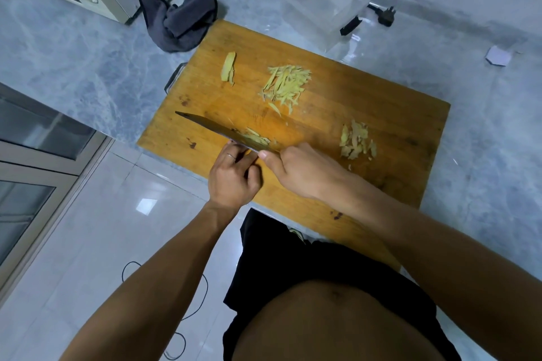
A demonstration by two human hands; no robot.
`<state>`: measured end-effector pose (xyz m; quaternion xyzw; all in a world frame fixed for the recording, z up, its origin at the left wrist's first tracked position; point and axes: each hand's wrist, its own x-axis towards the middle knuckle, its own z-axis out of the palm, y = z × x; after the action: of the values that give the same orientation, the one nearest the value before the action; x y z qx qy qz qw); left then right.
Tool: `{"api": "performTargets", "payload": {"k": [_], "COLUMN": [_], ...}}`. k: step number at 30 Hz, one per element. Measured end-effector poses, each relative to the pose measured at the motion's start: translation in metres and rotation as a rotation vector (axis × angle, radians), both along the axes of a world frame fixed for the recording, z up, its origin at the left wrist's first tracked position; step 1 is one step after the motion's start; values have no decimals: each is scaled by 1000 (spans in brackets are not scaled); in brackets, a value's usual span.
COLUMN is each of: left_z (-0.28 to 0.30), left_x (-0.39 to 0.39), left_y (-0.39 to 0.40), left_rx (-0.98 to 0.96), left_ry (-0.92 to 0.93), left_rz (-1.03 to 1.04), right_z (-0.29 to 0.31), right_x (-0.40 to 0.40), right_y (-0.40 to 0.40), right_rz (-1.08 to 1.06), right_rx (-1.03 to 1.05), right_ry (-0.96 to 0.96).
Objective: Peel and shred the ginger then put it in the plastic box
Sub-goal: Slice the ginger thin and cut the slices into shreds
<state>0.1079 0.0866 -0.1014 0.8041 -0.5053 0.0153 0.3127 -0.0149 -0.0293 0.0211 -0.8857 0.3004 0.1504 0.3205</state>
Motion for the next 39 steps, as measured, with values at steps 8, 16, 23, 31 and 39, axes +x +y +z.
{"api": "performTargets", "payload": {"k": [8, 16, 23, 31, 39], "left_z": [0, -4, -6, -4, -3], "left_x": [0, 1, 2, 1, 0], "left_y": [0, -1, -1, 1, 1], "left_rx": [-26, -22, -16, -3, -6], "left_ry": [-8, 11, 4, -1, 3], "left_rz": [5, -7, -18, -13, 7], "right_z": [3, 2, 0, 0, 0], "right_x": [-1, -2, 6, 4, 1], "right_y": [-3, -3, -3, -1, -1], "right_rz": [1, -19, -33, -11, 3], "right_rx": [14, 19, 40, 25, 6], "right_ry": [3, 16, 19, 18, -8]}}
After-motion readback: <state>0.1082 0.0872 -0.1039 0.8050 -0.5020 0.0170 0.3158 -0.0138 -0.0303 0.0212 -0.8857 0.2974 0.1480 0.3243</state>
